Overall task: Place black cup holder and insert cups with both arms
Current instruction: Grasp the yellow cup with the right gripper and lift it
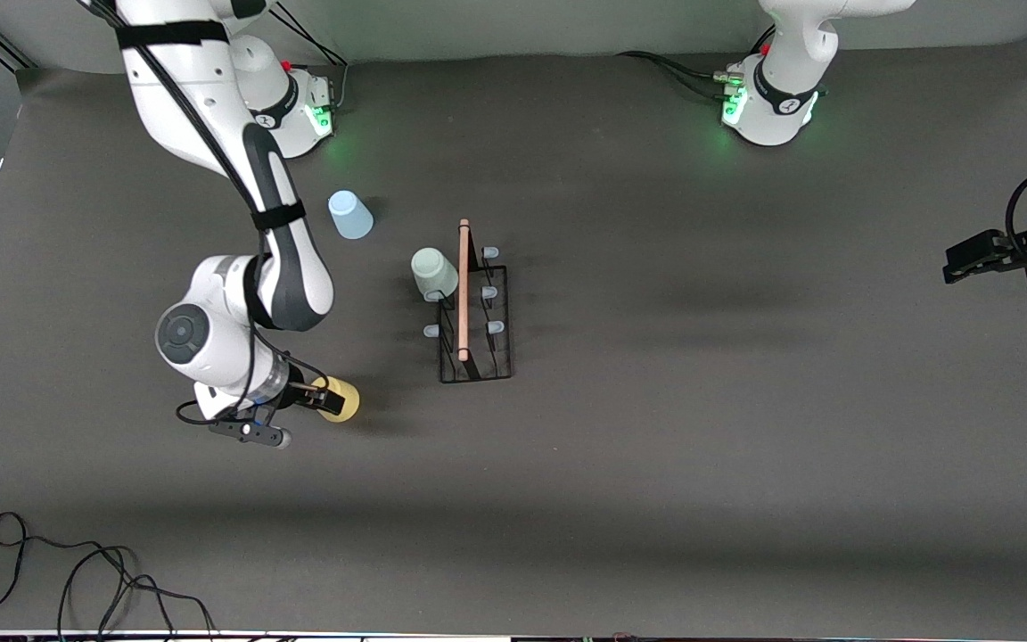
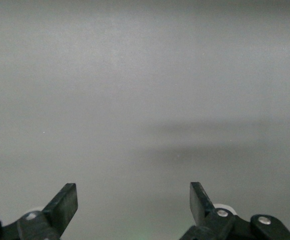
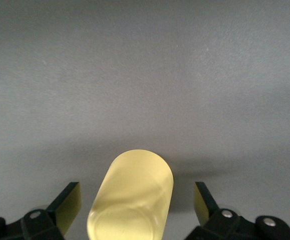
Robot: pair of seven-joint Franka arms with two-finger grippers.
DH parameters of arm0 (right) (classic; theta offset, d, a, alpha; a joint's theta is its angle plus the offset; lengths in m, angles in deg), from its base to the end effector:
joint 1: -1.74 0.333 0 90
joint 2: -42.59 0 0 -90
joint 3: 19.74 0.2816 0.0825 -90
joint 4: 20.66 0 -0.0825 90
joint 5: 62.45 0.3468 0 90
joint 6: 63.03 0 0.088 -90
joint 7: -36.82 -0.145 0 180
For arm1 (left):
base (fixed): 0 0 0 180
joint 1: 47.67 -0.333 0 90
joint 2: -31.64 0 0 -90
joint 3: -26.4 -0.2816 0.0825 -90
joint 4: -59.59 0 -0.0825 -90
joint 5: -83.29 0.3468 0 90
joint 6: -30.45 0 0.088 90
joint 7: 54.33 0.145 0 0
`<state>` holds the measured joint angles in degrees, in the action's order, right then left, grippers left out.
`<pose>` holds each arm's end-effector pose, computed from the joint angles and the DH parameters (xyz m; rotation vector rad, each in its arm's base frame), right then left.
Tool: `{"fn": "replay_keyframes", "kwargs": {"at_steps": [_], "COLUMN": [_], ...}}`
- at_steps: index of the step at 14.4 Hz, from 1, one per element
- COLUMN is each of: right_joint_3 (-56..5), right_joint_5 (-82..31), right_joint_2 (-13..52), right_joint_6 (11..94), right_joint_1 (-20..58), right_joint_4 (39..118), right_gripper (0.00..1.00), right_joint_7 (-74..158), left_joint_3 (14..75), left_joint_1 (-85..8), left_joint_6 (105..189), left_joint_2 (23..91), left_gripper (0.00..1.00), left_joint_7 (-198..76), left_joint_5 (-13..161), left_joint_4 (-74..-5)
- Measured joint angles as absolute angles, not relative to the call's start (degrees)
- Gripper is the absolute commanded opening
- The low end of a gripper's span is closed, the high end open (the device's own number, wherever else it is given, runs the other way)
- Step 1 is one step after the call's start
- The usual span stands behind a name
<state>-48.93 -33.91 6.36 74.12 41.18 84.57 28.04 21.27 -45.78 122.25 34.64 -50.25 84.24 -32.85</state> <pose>0.5908 0.1310 0.1826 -3.0620 0.3874 -0.0475 0.5278 0.0314 0.5090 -3.1227 0.0245 0.1008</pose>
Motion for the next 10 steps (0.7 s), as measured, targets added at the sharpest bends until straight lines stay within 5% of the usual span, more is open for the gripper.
{"fn": "replay_keyframes", "kwargs": {"at_steps": [5, 8, 10], "right_joint_3": [-48.2, -48.1, -48.1], "right_joint_5": [-28.9, -28.9, -28.9], "right_joint_2": [2.8, 2.7, 2.7], "right_joint_6": [74.1, 74.1, 73.3], "right_joint_1": [41.3, 41.4, 41.5], "right_joint_4": [82.8, 82.7, 82.7], "right_gripper": [0.99, 0.56, 0.52], "right_joint_7": [28.1, 28.1, 28.8], "left_joint_3": [21.3, 21.3, 21.4], "left_joint_1": [-46.0, -46.0, -46.0], "left_joint_6": [122.1, 121.0, 120.9], "left_joint_2": [34.5, 34.5, 34.4], "left_gripper": [1.0, 1.0, 1.0], "left_joint_7": [-50.2, -50.2, -50.2], "left_joint_5": [84.2, 84.2, 84.2], "left_joint_4": [-32.8, -32.8, -32.8]}}
